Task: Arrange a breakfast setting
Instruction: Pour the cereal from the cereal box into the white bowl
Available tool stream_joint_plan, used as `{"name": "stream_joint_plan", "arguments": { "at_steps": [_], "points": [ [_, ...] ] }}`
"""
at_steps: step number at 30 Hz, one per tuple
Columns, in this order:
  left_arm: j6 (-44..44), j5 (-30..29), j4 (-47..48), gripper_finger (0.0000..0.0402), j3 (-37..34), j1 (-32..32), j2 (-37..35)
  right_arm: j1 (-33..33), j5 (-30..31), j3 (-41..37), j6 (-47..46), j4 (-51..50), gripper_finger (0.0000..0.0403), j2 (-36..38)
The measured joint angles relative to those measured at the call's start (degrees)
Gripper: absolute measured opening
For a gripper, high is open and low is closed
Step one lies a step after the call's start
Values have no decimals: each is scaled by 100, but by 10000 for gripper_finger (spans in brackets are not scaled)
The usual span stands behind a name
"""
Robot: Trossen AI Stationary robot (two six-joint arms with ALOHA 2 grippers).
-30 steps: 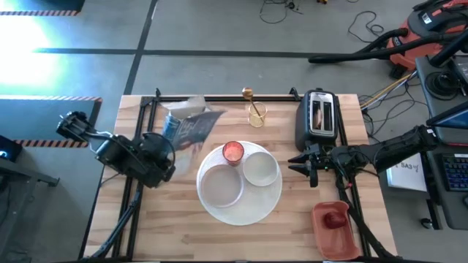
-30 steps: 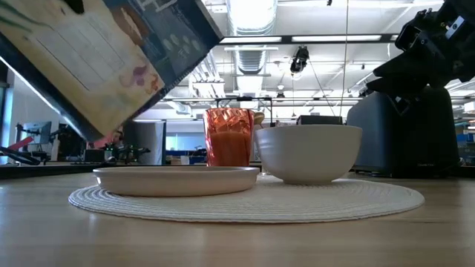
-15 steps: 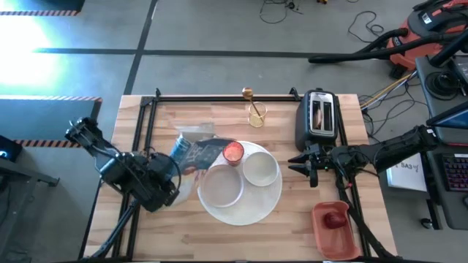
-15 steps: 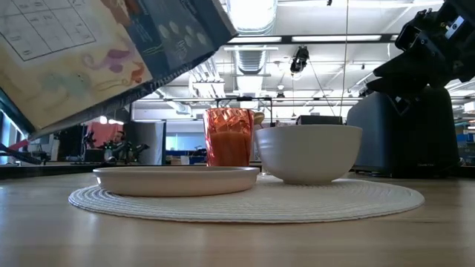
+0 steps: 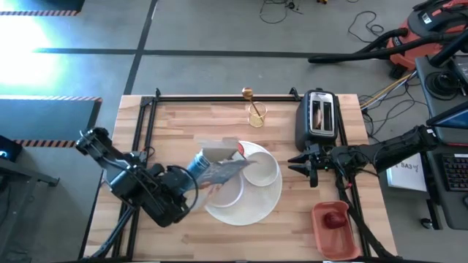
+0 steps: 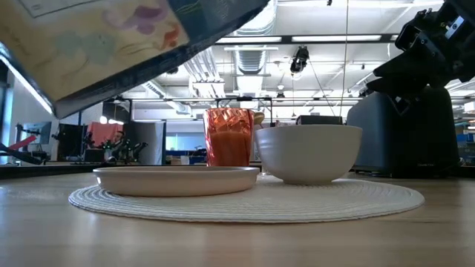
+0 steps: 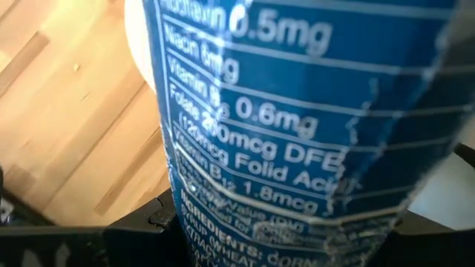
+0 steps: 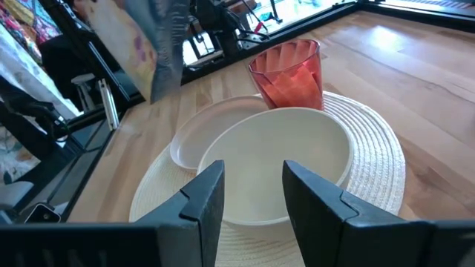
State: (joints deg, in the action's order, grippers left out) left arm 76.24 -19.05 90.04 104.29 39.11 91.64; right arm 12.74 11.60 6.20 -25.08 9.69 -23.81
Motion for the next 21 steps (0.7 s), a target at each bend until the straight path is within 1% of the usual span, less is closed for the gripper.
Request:
{"name": "stream_joint_plan", "arguments": {
  "at_steps": [4,7,14,21],
  "points": [
    [-478,50,-2,205,422,-161,254,1,0,0,0,0,128,0],
    [-842,250,4,205,715,-374,394,0,0,0,0,0,128,0],
    [-1438,971,3,205,1123,-926,615,1,0,0,0,0,128,-1],
    [-1749,1797,-2,206,1236,-1333,804,0,2,0,0,0,128,0]
  ]
}}
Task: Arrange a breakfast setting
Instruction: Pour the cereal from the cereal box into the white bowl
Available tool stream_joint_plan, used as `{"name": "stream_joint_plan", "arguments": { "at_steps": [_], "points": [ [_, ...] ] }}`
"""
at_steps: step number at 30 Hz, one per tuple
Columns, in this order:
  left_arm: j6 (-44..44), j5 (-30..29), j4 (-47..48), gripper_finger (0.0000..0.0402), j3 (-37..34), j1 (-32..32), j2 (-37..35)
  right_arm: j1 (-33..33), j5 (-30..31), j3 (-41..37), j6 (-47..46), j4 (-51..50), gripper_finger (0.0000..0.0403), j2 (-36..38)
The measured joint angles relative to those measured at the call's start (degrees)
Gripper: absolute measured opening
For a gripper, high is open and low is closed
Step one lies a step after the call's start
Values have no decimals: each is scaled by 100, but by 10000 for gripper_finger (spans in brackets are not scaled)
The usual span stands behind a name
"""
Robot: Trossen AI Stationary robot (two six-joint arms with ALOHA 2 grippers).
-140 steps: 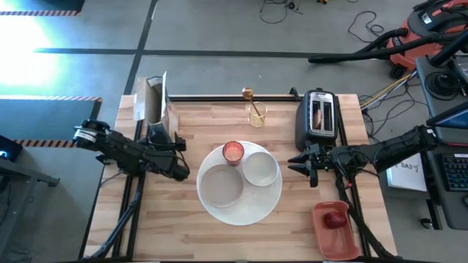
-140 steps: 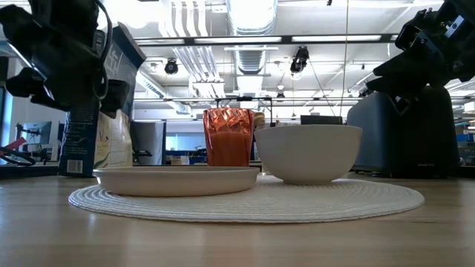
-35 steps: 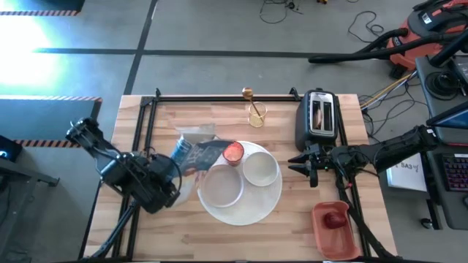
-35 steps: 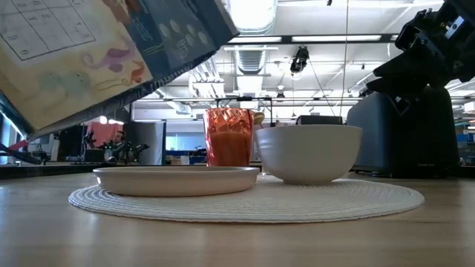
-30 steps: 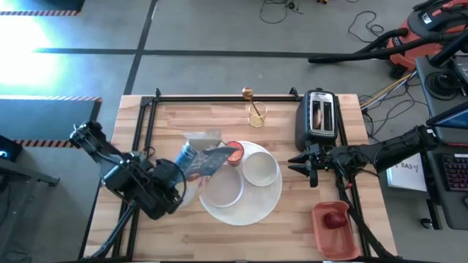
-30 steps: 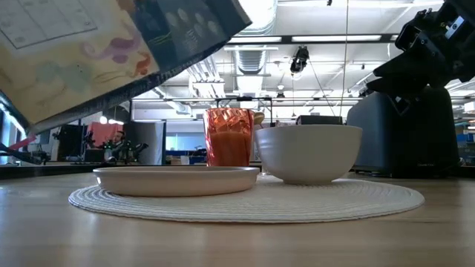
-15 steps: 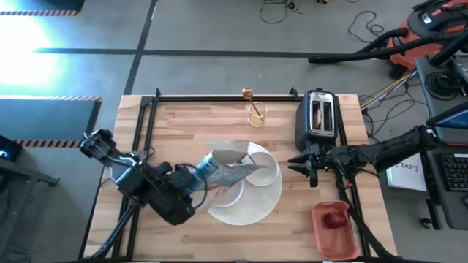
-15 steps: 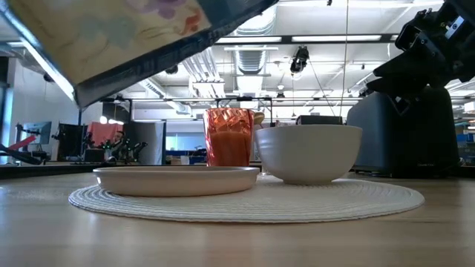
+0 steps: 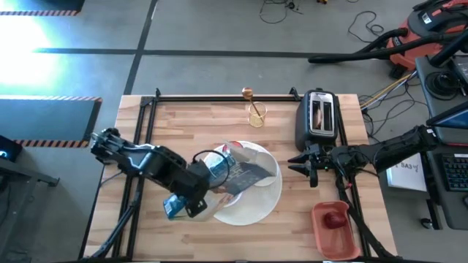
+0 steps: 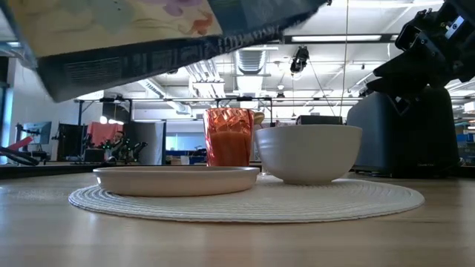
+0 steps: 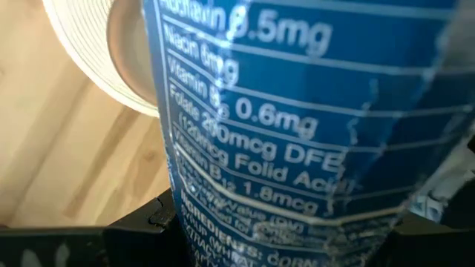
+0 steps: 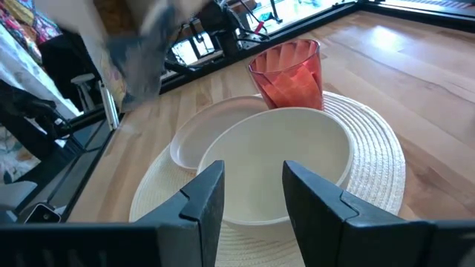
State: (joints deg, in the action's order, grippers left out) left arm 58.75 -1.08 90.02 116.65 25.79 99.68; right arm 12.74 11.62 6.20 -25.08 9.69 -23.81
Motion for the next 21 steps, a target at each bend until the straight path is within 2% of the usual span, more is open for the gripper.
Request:
{"name": "stream_joint_plan", "arguments": {
  "at_steps": [11,15,21],
  "points": [
    [-259,1042,-8,206,71,-767,302,-1,-1,0,0,-1,128,0],
    [-168,1564,-4,206,149,-1072,345,1,-2,0,0,0,128,0],
    [149,2008,-4,206,400,-1473,448,1,0,0,0,-2,128,-2]
  ]
}}
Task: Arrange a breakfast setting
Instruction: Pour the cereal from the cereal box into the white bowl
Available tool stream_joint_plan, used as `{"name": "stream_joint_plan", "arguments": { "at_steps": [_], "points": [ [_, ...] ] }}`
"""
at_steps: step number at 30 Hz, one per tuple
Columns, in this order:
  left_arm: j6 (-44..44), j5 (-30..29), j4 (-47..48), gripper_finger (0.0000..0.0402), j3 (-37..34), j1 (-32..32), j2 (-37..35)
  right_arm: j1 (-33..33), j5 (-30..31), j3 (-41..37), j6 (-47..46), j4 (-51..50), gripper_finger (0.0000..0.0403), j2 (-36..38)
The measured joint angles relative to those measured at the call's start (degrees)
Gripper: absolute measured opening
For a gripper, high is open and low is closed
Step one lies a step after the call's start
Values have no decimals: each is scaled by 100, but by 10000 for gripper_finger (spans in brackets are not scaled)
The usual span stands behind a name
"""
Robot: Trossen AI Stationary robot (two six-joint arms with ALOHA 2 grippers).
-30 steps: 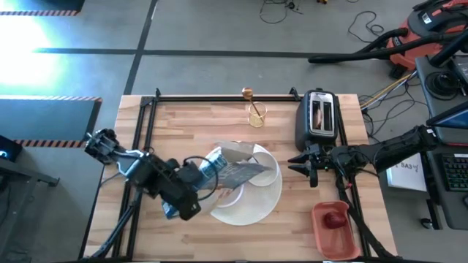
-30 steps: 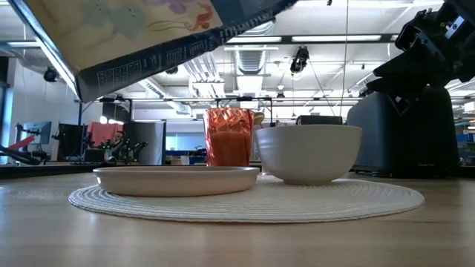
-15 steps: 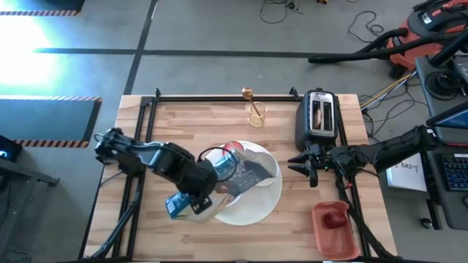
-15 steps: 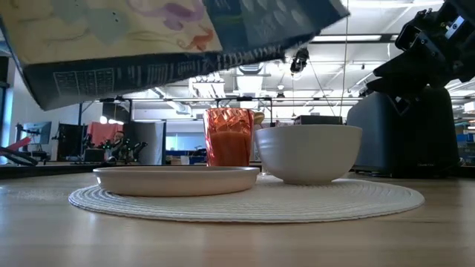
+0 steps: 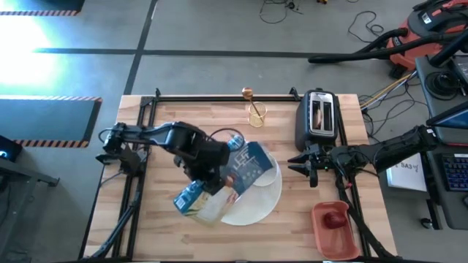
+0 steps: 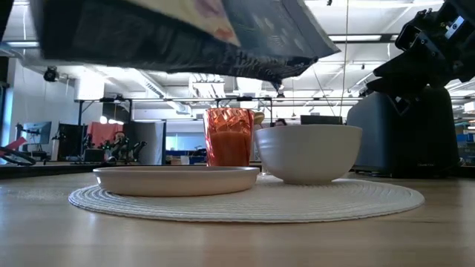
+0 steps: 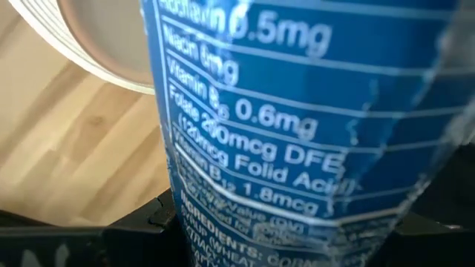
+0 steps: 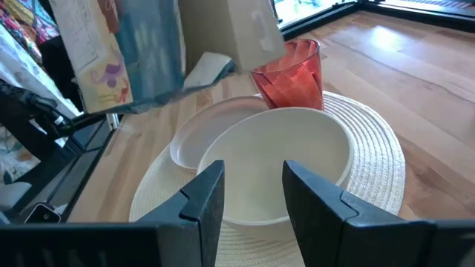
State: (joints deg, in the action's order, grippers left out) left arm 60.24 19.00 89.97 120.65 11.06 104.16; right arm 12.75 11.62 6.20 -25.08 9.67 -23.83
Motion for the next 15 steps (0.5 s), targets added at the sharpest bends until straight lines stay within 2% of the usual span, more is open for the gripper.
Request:
{"name": "stream_joint_plan", "arguments": {
  "at_steps": [6,15],
  "points": [
    [454,563,0,206,223,-362,215,0,0,0,0,0,128,0],
    [514,1240,1,206,652,-526,618,-1,-1,0,0,0,128,1]
  ]
}}
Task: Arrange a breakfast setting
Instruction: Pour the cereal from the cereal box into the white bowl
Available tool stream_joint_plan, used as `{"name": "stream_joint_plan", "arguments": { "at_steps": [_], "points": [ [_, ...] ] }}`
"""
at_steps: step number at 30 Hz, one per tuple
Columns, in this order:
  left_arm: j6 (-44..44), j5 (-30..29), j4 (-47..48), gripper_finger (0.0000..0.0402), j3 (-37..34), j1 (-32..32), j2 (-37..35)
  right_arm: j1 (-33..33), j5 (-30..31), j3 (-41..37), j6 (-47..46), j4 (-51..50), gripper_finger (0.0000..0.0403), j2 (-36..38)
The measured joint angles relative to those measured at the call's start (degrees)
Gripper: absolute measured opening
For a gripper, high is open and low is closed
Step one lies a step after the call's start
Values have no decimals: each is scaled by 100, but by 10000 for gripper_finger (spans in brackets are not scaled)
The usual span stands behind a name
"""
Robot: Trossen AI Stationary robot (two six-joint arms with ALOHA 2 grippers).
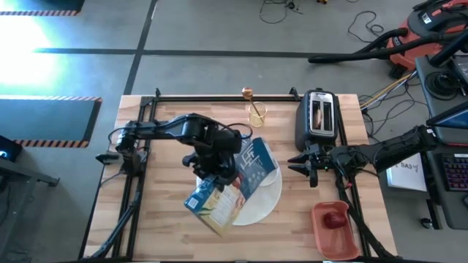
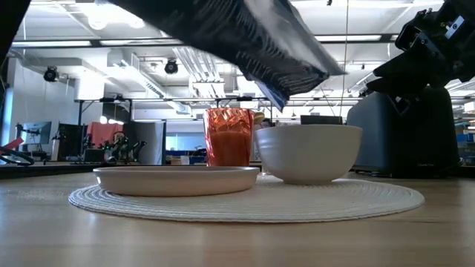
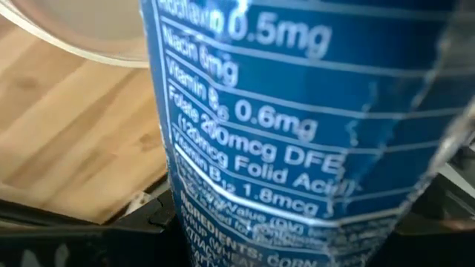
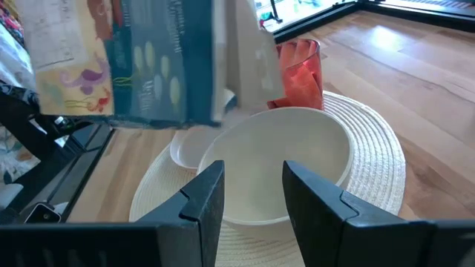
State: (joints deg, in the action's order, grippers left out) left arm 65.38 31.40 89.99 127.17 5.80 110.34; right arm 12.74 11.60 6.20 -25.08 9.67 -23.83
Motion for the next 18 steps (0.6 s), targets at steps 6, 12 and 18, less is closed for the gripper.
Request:
{"name": "stream_joint_plan", "arguments": {
  "at_steps": [6,12,18],
  "points": [
    [401,522,0,206,158,-165,64,0,1,0,0,0,128,0],
    [567,804,7,206,158,-336,64,-1,-1,0,0,0,128,-1],
    [559,1192,2,206,158,-509,62,0,1,0,0,0,128,0]
  ]
}}
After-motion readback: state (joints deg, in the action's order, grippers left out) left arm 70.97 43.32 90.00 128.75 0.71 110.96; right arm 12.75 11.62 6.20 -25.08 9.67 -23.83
